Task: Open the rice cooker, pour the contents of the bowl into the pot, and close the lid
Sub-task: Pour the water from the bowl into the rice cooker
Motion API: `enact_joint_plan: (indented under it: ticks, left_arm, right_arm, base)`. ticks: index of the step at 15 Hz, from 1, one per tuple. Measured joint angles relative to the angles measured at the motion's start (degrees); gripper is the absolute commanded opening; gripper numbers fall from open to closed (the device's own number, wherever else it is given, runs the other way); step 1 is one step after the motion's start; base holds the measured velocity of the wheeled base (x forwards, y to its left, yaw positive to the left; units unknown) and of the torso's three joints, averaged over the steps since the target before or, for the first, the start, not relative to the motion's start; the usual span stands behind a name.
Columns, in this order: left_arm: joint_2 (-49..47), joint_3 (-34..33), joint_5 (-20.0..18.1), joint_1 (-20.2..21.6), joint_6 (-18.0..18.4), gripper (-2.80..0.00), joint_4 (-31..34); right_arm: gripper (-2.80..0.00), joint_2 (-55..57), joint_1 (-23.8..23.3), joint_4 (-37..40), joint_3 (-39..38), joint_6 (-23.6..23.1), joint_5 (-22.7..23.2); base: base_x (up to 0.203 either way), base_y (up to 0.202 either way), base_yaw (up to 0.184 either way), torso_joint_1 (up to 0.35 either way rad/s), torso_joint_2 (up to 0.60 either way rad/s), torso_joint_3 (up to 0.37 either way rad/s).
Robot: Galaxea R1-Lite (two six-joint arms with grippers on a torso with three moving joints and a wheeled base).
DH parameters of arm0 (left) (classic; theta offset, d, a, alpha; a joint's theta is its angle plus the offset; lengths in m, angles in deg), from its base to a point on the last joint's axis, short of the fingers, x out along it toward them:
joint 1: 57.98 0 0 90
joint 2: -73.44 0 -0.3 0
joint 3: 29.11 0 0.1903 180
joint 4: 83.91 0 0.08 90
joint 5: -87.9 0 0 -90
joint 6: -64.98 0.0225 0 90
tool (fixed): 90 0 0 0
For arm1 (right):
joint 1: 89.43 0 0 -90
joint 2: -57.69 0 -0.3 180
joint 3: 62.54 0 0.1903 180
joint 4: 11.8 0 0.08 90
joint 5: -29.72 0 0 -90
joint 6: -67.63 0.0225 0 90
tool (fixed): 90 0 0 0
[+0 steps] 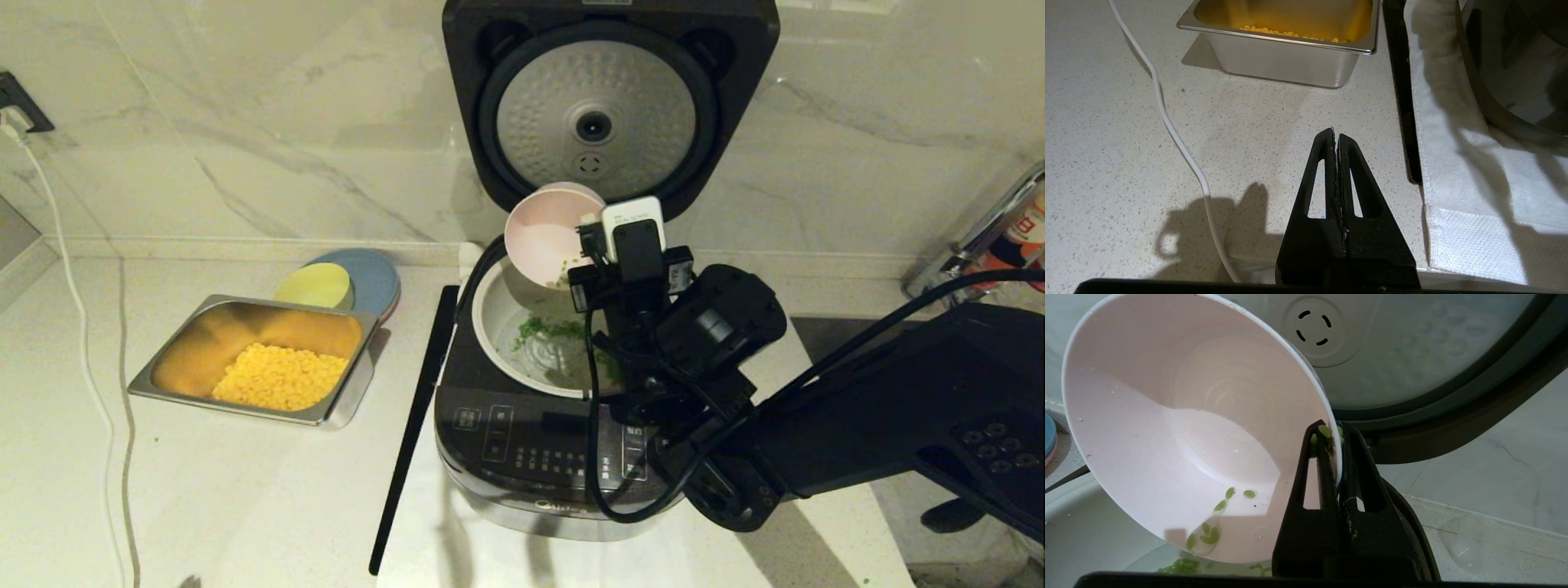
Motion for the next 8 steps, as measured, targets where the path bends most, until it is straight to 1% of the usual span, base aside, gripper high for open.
enact_joint_plan:
  ticks: [8]
  left_arm:
    - [0.0,0.0,0.0,0.0,0.01,-2.8,0.0]
  right_arm:
    - [-2.8,1.07,-0.17,0.01,1.34,-1.3,-0.07]
  base:
    - [0.0,0.0,0.0,0.0,0.0,0.0]
